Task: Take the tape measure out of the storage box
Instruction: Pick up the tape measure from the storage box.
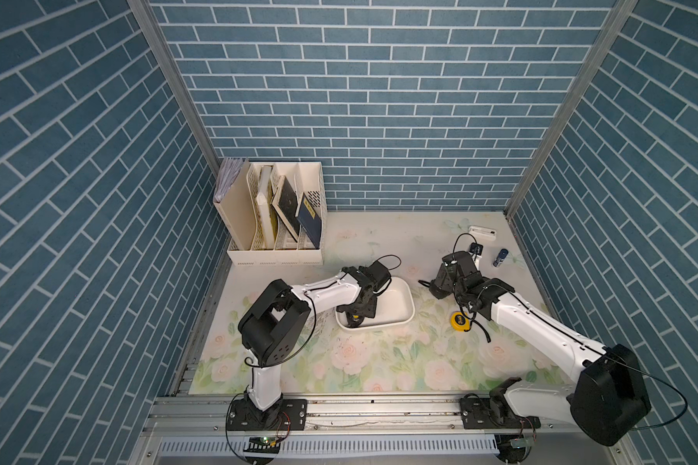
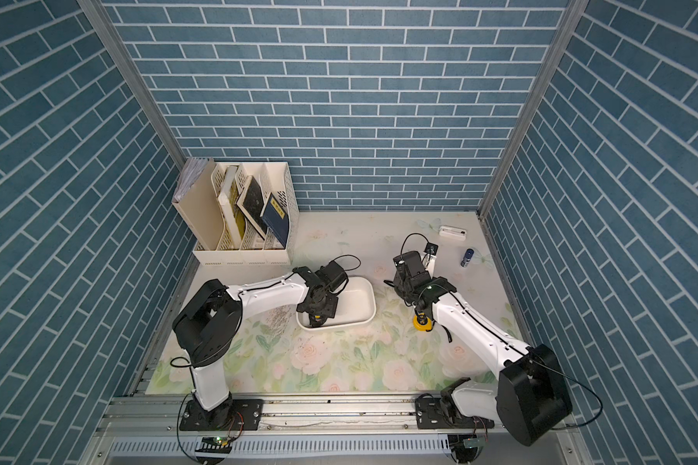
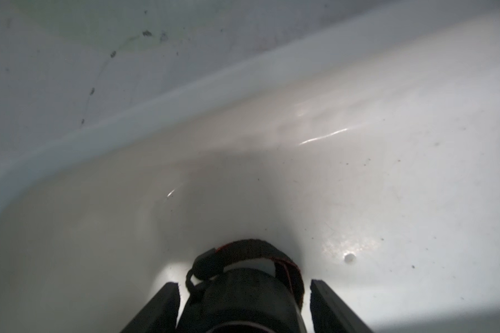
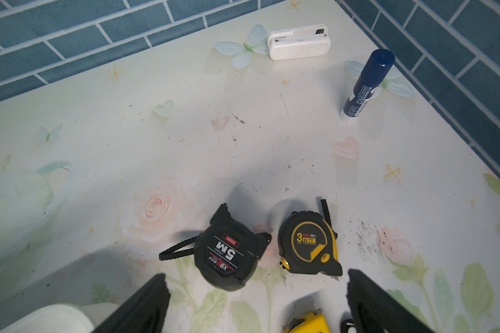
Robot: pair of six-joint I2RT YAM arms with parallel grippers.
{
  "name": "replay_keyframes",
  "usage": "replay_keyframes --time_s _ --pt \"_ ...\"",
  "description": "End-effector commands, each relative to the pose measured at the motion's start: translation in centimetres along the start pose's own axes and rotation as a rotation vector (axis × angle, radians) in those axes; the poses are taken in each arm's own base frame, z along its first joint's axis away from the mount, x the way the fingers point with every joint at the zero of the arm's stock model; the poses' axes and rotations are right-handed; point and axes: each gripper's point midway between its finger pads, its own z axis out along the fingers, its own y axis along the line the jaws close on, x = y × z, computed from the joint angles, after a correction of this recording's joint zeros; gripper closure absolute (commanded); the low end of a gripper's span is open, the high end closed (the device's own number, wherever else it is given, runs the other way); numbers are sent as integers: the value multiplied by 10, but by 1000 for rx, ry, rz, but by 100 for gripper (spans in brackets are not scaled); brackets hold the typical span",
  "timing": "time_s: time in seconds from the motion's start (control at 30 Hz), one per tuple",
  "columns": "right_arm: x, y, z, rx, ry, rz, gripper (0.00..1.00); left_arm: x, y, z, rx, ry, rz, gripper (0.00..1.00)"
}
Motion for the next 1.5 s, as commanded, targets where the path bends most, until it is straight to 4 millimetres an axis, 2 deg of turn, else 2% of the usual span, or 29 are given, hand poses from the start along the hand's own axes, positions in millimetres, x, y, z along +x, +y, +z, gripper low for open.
replay_keyframes --time_s 0.0,0.23,0.57,0.8,1.1,1.23,1.47 --pt "-3 -3 1 12 -6 -17 2 -1 -6 1 27 12 14 25" --pt "-3 -4 0 11 -8 -13 2 -6 -6 -10 29 6 15 25" --pt "-5 -4 0 9 -16 -10 2 14 -11 -5 43 63 21 24" --pt "-5 -3 1 8 -14 -10 2 19 -14 -9 42 73 23 26" --pt "-6 -4 1 9 -17 -9 2 24 -14 2 31 92 28 50" --pt "-7 -6 0 12 -20 -5 2 20 -16 6 23 85 41 70" --pt "-5 0 3 -17 -15 -11 2 -10 -25 -11 30 20 54 95"
